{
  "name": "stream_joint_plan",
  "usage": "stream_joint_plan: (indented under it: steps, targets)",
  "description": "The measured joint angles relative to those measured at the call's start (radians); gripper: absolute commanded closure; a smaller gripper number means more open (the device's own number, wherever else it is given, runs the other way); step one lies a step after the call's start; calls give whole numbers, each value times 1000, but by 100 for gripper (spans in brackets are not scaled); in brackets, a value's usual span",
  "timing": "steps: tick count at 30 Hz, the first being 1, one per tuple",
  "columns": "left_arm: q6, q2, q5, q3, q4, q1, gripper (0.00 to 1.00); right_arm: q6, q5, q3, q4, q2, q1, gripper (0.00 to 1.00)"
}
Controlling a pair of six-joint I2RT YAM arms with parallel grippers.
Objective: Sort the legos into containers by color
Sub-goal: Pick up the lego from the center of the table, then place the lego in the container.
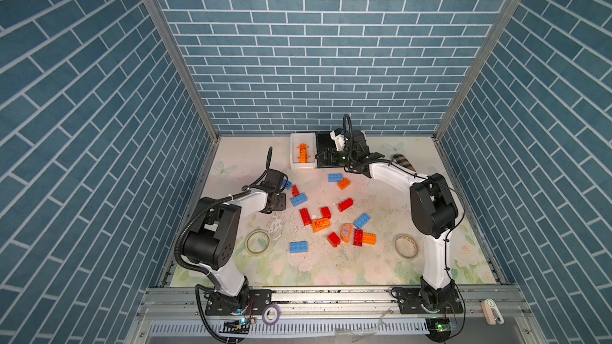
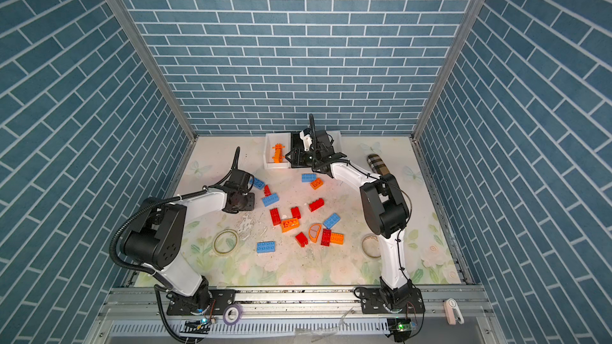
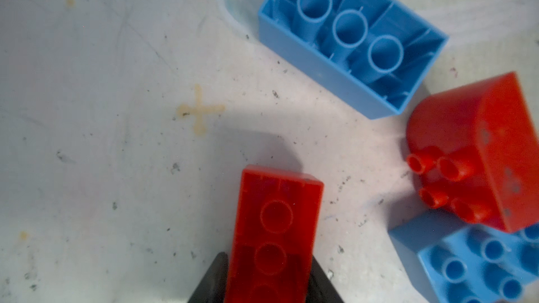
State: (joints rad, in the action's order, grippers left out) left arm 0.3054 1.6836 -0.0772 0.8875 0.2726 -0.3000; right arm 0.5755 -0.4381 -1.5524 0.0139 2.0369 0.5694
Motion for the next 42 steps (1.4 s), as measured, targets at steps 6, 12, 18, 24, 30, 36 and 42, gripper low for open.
stream_joint_plan:
  steps: [6, 12, 18, 24, 30, 36, 42]
  targets:
    - [4, 0, 5, 0, 1, -2, 73, -20, 31, 90, -11, -40, -11, 38]
    - [5, -8, 5, 0, 14, -6, 78, -35, 45, 146, -42, -63, -27, 38]
    - [10, -87, 5, 0, 52, -6, 81, -84, 72, 175, -113, -110, -29, 38]
    - [9, -183, 31, 21, 68, -7, 82, -163, 93, 252, -167, -171, -29, 36]
    - [8, -206, 80, 77, 58, -36, 82, -243, 106, 366, -203, -232, -29, 29]
    - [9, -195, 141, 141, 8, -99, 82, -305, 127, 443, -217, -276, -19, 23]
    - [9, -135, 192, 206, -91, -130, 82, -349, 174, 481, -217, -283, 26, 20]
